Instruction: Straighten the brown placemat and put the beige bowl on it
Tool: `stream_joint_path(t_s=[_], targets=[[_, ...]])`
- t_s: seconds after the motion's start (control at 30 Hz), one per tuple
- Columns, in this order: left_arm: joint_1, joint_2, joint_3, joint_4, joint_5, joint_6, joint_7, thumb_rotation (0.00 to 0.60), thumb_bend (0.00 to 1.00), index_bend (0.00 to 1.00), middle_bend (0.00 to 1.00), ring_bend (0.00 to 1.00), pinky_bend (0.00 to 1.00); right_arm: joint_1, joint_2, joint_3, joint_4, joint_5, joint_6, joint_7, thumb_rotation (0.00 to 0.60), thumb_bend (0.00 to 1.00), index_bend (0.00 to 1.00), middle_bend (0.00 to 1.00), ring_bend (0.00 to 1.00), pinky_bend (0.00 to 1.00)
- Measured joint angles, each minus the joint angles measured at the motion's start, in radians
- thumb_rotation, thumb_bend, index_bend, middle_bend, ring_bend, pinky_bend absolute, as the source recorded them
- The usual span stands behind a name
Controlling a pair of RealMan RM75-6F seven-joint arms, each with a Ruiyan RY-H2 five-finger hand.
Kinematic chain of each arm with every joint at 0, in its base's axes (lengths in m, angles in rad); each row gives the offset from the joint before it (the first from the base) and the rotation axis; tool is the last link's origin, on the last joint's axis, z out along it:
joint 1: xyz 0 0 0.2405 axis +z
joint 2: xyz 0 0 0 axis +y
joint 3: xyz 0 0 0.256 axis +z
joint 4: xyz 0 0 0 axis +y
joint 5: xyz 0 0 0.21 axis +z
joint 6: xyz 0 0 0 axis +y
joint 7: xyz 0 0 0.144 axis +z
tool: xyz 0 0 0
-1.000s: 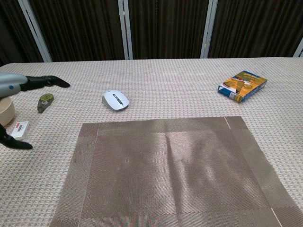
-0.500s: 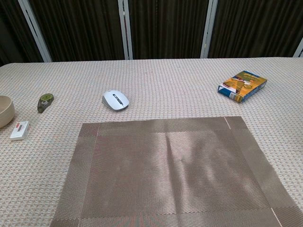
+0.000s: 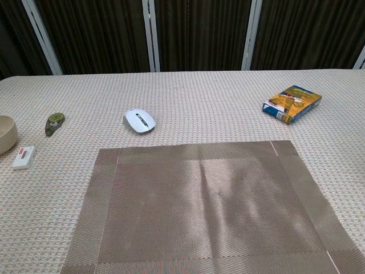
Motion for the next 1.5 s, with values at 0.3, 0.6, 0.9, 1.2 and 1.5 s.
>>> stream_joint_path(t_s=[0.3,0.6,0.9,1.2,1.5], targets=[[-0.002,-0.090,-0.013,0.153,0.028,-0.022,-0.048,0.600,0.16,0.41,0.00,0.00,0.00,0.001,-0.001,0.001,0.004,0.002,-0.002,0.000,0.600,0.00,0.00,0.00,0.00,0.00],[-0.004,-0.140,-0.027,0.224,0.036,-0.042,-0.062,0.600,0.42,0.50,0.00,0.00,0.00,-0.001,0.001,0.003,0.003,0.002,0.002,0.003,0.600,0.00,0.00,0.00,0.00,0.00],[0.000,-0.147,-0.037,0.240,0.041,-0.044,-0.063,0.600,0.43,0.65,0.00,0.00,0.00,-0.001,0.002,0.003,0.005,0.004,0.002,0.008,0.600,0.00,0.00,0.00,0.00,0.00],[-0.002,-0.080,-0.058,0.088,0.100,0.087,-0.078,0.600,0.43,0.65,0.00,0.00,0.00,0.000,0.004,0.004,0.004,0.007,0.000,0.013,0.600,0.00,0.00,0.00,0.00,0.00],[-0.084,-0.005,-0.083,-0.265,0.197,0.113,0.050,0.600,0.43,0.65,0.00,0.00,0.00,-0.002,0.006,0.009,0.006,0.017,0.001,0.020,0.600,0.00,0.00,0.00,0.00,0.00]])
